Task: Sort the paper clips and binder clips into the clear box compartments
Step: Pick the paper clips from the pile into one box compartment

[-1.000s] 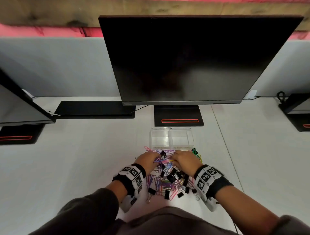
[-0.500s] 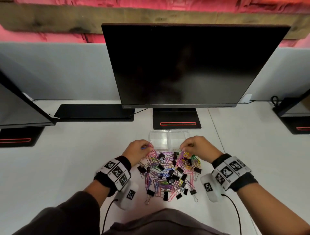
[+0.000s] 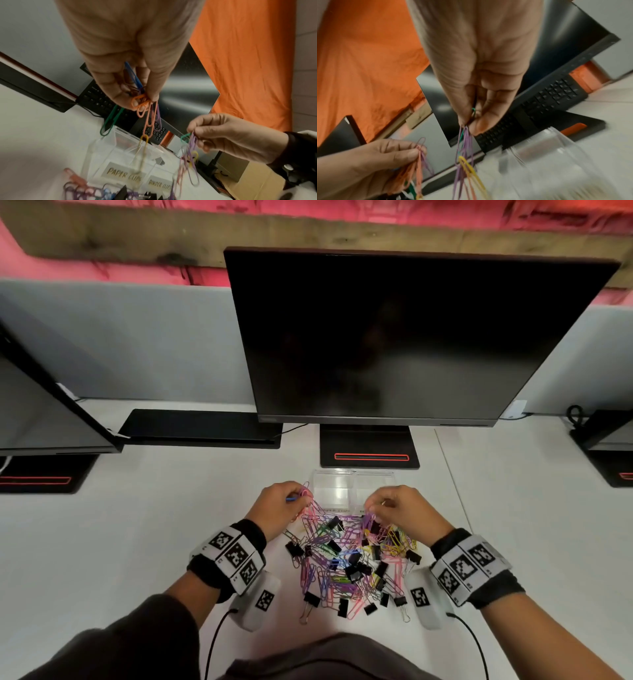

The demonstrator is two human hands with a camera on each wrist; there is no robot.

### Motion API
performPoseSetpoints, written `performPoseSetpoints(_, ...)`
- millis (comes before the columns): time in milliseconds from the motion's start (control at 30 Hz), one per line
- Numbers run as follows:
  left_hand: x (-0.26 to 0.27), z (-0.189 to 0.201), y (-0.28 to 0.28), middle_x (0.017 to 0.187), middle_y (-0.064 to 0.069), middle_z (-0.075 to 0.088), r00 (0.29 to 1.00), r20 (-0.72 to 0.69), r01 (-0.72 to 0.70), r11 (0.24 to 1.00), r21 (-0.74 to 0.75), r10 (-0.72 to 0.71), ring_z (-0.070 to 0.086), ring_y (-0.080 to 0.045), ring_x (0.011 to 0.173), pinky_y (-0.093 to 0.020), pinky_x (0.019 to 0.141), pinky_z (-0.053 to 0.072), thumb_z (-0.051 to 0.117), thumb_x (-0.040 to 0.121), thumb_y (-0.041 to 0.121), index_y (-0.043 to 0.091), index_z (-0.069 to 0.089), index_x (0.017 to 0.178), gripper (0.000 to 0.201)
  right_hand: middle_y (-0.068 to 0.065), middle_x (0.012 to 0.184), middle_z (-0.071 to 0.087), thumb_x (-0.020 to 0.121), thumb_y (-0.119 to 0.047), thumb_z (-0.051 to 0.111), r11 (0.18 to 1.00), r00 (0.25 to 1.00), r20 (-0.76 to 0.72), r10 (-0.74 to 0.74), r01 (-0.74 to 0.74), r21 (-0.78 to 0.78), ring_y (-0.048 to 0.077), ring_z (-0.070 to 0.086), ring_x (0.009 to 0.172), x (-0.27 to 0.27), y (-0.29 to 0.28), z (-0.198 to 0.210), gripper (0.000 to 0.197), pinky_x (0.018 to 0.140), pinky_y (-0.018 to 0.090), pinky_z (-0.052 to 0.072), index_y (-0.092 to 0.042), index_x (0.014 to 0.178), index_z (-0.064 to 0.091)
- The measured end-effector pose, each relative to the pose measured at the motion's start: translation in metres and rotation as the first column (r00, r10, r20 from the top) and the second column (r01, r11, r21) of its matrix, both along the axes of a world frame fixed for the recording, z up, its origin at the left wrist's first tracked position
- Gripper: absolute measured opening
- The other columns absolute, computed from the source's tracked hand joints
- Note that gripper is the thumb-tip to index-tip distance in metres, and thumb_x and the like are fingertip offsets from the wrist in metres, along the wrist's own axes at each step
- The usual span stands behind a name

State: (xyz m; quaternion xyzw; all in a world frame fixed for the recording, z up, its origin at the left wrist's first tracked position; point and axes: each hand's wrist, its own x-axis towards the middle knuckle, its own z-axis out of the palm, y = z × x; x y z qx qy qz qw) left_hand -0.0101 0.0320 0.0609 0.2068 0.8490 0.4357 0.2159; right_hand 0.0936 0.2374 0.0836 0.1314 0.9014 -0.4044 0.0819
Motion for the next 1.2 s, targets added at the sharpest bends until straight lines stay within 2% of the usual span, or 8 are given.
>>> performPoseSetpoints(133,-0.008,0.012,0.009,0.068,0.008,0.056,0.997,-0.048,-0.055,0.995,0.086,0.059,0.050,-0.002,0.060,-0.006,0.057,0.042,0.057,0.091,0.012,0.005,0.066,0.099,0.014,-0.008,0.080,0.061,0.089,-0.010,0.057,0.997,0.978,-0.195,-0.074,0.070,-0.028,0.006,0.057,0.065,-0.021,-0.002,0.020,0.011,0.063,0.011,0.049,-0.013,0.089,0.068)
performPoseSetpoints(267,-0.019,0.025,0.026,0.073,0.000,0.059,0.988,-0.097,-0.108,0.983,0.150,0.123,0.051,-0.008,0.061,-0.011,0.061,0.045,0.056,0.091,0.012,0.004,0.066,0.098,0.014,0.008,0.094,0.065,0.087,-0.007,0.058,0.991,0.945,-0.302,-0.124,0.136,0.019,0.018,0.060,0.080,-0.052,-0.005,0.025,0.014,0.079,0.026,0.049,-0.007,0.096,0.069)
performPoseSetpoints(500,-0.032,0.013,0.063,0.099,-0.010,0.066,0.987,-0.133,-0.095,0.995,-0.040,0.088,0.059,-0.020,0.083,-0.028,0.081,0.048,0.054,0.092,0.015,0.005,0.064,0.106,0.020,0.014,0.108,0.070,0.089,-0.007,0.055,0.993,0.989,-0.094,-0.116,0.119,0.019,0.015,0.059,0.085,-0.064,-0.015,-0.013,0.022,0.090,0.030,0.051,-0.003,0.107,0.068)
performPoseSetpoints(700,-0.034,-0.003,0.084,0.114,-0.015,0.066,0.994,-0.078,0.048,0.955,-0.293,-0.074,0.062,-0.028,0.105,-0.033,0.092,0.049,0.053,0.092,0.016,0.004,0.066,0.108,0.024,0.001,0.094,0.066,0.091,-0.011,0.054,0.978,0.975,-0.083,-0.206,0.206,-0.011,0.009,0.057,0.077,-0.019,0.009,-0.023,0.018,0.072,0.014,0.043,-0.006,0.102,0.068)
performPoseSetpoints(833,-0.032,-0.007,0.088,0.126,-0.014,0.061,0.993,-0.011,0.109,0.939,-0.326,-0.119,0.058,-0.027,0.116,-0.035,0.103,0.046,0.058,0.089,0.016,0.003,0.061,0.120,0.033,-0.006,0.087,0.064,0.090,-0.012,0.056,0.973,0.973,-0.044,-0.228,0.230,0.035,-0.003,0.056,0.072,0.025,0.028,-0.031,0.015,0.062,-0.001,0.039,-0.007,0.094,0.069)
performPoseSetpoints(1000,-0.026,-0.003,0.069,0.120,-0.006,0.066,0.997,-0.070,0.025,0.980,-0.195,-0.039,0.061,-0.021,0.110,-0.030,0.096,0.047,0.053,0.093,0.023,0.009,0.065,0.115,0.029,0.011,0.096,0.072,0.089,-0.008,0.055,0.959,0.965,-0.007,-0.263,0.263,0.109,0.023,0.064,0.085,0.056,0.031,-0.051,0.015,0.079,0.028,0.048,-0.005,0.091,0.069)
performPoseSetpoints(1133,-0.001,-0.021,0.029,0.119,-0.006,0.064,0.992,-0.122,-0.059,0.965,-0.254,0.028,0.060,-0.021,0.107,-0.030,0.092,0.047,0.050,0.093,0.025,0.013,0.065,0.109,0.025,0.014,0.127,0.056,0.090,-0.010,0.050,0.939,0.968,0.085,-0.237,0.206,0.276,0.031,0.053,0.114,0.066,0.018,-0.077,0.032,0.099,0.034,0.040,-0.007,0.122,0.057)
performPoseSetpoints(1200,0.014,-0.039,0.011,0.131,-0.007,0.054,0.994,-0.099,0.000,0.920,-0.391,-0.042,0.053,-0.023,0.118,-0.034,0.100,0.045,0.049,0.093,0.026,0.017,0.059,0.121,0.031,0.014,0.138,0.043,0.090,-0.012,0.047,0.929,0.961,0.163,-0.222,0.158,0.335,0.033,0.044,0.123,0.069,0.007,-0.085,0.042,0.104,0.036,0.037,-0.009,0.132,0.046)
